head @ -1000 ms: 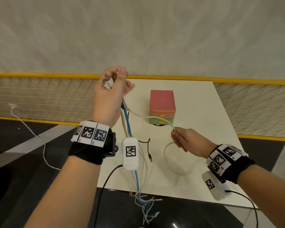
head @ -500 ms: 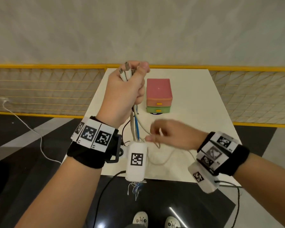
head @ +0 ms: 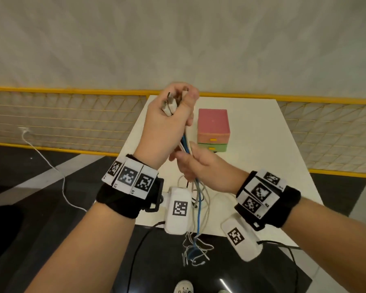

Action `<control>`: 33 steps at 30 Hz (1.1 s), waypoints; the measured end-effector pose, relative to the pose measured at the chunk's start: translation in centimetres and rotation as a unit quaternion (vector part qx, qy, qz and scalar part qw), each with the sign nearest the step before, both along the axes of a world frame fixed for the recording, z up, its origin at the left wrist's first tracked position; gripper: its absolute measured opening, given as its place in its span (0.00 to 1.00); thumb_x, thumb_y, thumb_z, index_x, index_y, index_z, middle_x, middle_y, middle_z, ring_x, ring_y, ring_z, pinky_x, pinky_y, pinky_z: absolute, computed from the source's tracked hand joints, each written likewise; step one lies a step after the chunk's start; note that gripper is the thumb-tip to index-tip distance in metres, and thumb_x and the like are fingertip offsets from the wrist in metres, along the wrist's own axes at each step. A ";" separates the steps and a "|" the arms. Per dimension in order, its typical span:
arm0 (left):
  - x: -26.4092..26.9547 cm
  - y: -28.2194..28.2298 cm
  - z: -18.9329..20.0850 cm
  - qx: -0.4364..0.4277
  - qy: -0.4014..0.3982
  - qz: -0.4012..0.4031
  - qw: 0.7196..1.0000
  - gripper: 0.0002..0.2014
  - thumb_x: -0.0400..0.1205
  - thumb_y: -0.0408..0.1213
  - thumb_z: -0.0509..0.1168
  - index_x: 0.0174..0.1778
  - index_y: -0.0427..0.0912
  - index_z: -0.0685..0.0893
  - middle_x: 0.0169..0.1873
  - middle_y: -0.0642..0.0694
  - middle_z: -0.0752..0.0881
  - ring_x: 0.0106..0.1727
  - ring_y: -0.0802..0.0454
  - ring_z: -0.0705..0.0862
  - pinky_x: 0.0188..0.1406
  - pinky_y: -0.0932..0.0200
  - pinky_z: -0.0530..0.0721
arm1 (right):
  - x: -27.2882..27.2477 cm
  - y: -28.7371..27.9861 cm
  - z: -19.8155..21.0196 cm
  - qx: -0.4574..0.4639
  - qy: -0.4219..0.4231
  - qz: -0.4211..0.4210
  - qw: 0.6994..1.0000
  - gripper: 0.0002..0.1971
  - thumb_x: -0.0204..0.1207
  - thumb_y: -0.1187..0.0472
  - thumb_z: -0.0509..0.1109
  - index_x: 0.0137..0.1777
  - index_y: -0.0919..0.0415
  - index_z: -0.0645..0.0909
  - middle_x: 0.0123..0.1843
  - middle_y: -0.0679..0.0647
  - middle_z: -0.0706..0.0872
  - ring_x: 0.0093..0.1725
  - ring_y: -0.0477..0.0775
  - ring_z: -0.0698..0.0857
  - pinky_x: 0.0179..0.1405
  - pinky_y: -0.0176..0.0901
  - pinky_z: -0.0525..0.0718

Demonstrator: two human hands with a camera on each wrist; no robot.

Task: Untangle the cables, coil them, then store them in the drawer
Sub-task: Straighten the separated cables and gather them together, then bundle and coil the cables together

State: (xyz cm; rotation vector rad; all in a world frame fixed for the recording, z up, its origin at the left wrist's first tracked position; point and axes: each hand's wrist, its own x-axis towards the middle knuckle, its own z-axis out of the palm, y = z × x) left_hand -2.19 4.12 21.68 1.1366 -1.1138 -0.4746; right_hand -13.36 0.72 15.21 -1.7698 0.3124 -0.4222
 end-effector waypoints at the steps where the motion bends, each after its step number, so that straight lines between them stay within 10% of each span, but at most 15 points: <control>1: 0.6 -0.3 0.2 -0.020 0.026 0.012 0.999 0.07 0.85 0.38 0.64 0.41 0.47 0.81 0.22 0.54 0.75 0.24 0.56 0.72 0.30 0.61 0.74 | -0.1 0.3 -0.5 0.003 0.001 -0.007 1.000 0.11 0.86 0.58 0.51 0.42 0.54 0.69 0.28 0.43 0.67 0.25 0.39 0.67 0.27 0.32 0.71; 10: 3.2 -1.8 -2.3 0.057 0.209 0.096 0.972 0.09 0.79 0.40 0.73 0.48 0.43 0.81 0.34 0.46 0.82 0.33 0.53 0.82 0.38 0.59 0.79 | -1.6 -0.9 -0.7 -0.040 0.065 -0.071 0.995 0.14 0.86 0.57 0.52 0.38 0.57 0.68 0.26 0.44 0.67 0.21 0.39 0.65 0.21 0.27 0.66; 14: 3.8 -1.3 -4.2 0.054 -0.131 0.255 0.957 0.47 0.66 0.47 0.82 0.79 0.47 0.66 0.71 0.45 0.66 0.71 0.51 0.70 0.69 0.58 0.73 | -2.0 -2.0 -1.1 -0.135 0.111 -0.126 0.977 0.14 0.85 0.53 0.53 0.39 0.56 0.72 0.25 0.41 0.70 0.22 0.40 0.68 0.28 0.33 0.69; 17: 2.0 -0.9 -4.9 -0.067 -0.428 0.277 0.858 0.33 0.75 0.44 0.75 0.75 0.45 0.73 0.73 0.45 0.67 0.76 0.43 0.65 0.80 0.40 0.61 | -2.2 -2.4 -1.2 -0.178 0.148 -0.121 0.965 0.15 0.85 0.54 0.54 0.36 0.55 0.71 0.27 0.45 0.72 0.23 0.40 0.70 0.27 0.32 0.69; 19: 0.4 -1.1 -5.9 -0.085 -0.506 0.179 0.839 0.17 0.83 0.45 0.66 0.66 0.46 0.83 0.65 0.47 0.82 0.74 0.45 0.71 0.81 0.40 0.53 | -2.2 -2.3 -0.8 -0.199 0.142 -0.110 0.963 0.12 0.83 0.64 0.56 0.37 0.59 0.73 0.29 0.45 0.73 0.26 0.37 0.73 0.28 0.29 0.70; 23: -0.9 -1.1 -8.4 0.061 -0.426 -0.040 0.902 0.23 0.86 0.52 0.47 0.44 0.46 0.86 0.34 0.55 0.86 0.40 0.53 0.84 0.52 0.48 0.79 | -2.7 -2.7 -0.2 -0.178 0.137 -0.102 0.969 0.13 0.76 0.76 0.56 0.35 0.62 0.76 0.30 0.47 0.75 0.29 0.38 0.74 0.30 0.28 0.72; 26: -0.4 -1.5 -9.3 0.108 -0.421 -0.025 0.900 0.28 0.82 0.59 0.43 0.43 0.47 0.85 0.25 0.52 0.85 0.30 0.48 0.83 0.32 0.52 0.79 | -3.6 -3.0 0.3 -0.188 0.162 -0.093 0.964 0.21 0.78 0.72 0.57 0.29 0.47 0.69 0.27 0.39 0.72 0.25 0.30 0.76 0.28 0.24 0.72; 33: 2.9 -3.0 -9.1 0.134 -0.316 0.103 0.934 0.11 0.87 0.50 0.56 0.57 0.53 0.81 0.14 0.51 0.72 0.19 0.51 0.73 0.24 0.55 0.73 | -6.1 -5.0 -0.8 -0.123 0.205 -0.090 0.967 0.15 0.84 0.51 0.56 0.38 0.56 0.73 0.27 0.46 0.72 0.24 0.48 0.72 0.27 0.40 0.77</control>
